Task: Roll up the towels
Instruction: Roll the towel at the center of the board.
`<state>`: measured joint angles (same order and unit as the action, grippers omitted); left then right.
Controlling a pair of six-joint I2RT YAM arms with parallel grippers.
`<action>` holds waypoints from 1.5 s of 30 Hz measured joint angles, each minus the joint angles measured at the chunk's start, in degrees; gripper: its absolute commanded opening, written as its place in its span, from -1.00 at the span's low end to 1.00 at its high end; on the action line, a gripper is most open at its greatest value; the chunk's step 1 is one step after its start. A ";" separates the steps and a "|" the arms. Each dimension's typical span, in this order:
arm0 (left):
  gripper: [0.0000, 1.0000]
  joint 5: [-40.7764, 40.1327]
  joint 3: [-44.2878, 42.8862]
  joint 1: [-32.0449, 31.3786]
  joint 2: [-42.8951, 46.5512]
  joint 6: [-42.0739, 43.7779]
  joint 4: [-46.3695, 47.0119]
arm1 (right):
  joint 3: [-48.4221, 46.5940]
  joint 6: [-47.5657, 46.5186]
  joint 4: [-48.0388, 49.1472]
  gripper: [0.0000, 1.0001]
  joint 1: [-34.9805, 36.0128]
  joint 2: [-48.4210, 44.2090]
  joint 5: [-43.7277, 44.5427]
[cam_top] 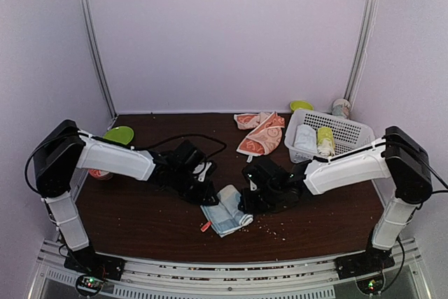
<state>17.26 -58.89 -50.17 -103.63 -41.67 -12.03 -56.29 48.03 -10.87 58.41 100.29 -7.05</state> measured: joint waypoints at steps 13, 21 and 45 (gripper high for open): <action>-0.63 -3.08 4.81 0.00 4.11 -0.31 -1.27 | -15.17 -3.54 -19.96 -1.00 8.70 8.11 19.45; -0.80 -3.10 6.19 0.00 3.65 -1.25 0.98 | -17.81 -3.30 -23.52 -1.00 11.58 9.77 24.06; -0.99 -2.60 7.06 -0.09 1.95 -2.62 5.88 | -17.59 -4.20 -21.59 -0.35 13.07 8.85 23.58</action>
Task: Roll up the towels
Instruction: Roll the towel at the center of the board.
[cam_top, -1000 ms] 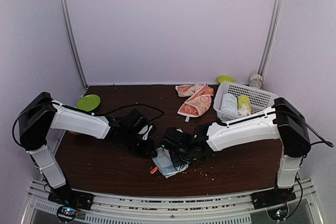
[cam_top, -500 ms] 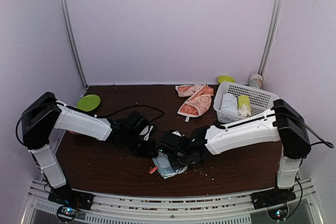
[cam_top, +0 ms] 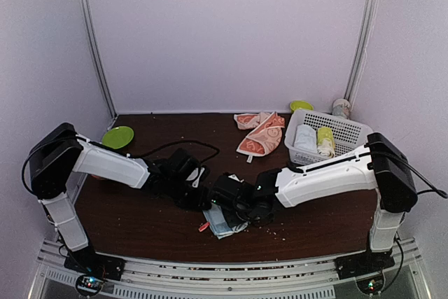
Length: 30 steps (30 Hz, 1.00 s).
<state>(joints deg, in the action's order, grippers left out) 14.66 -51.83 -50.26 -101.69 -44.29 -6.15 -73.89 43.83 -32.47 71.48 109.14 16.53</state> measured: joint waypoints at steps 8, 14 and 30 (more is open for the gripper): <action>-1.00 0.07 0.09 -0.04 -0.02 -0.17 0.17 | 0.11 -0.44 2.75 -0.33 0.66 -1.64 -1.07; -1.00 0.09 0.09 -0.04 -0.02 -0.22 0.17 | 0.46 -1.05 5.18 -0.33 0.68 -1.73 -3.61; -0.97 0.04 1.03 -0.04 0.37 -0.20 1.14 | 2.03 -1.68 12.26 -0.25 0.74 -0.92 -10.80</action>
<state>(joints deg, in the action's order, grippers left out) 14.70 -50.81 -50.30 -101.32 -44.49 -5.02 -71.85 42.15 -20.21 72.23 108.22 5.74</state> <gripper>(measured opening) 0.008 0.364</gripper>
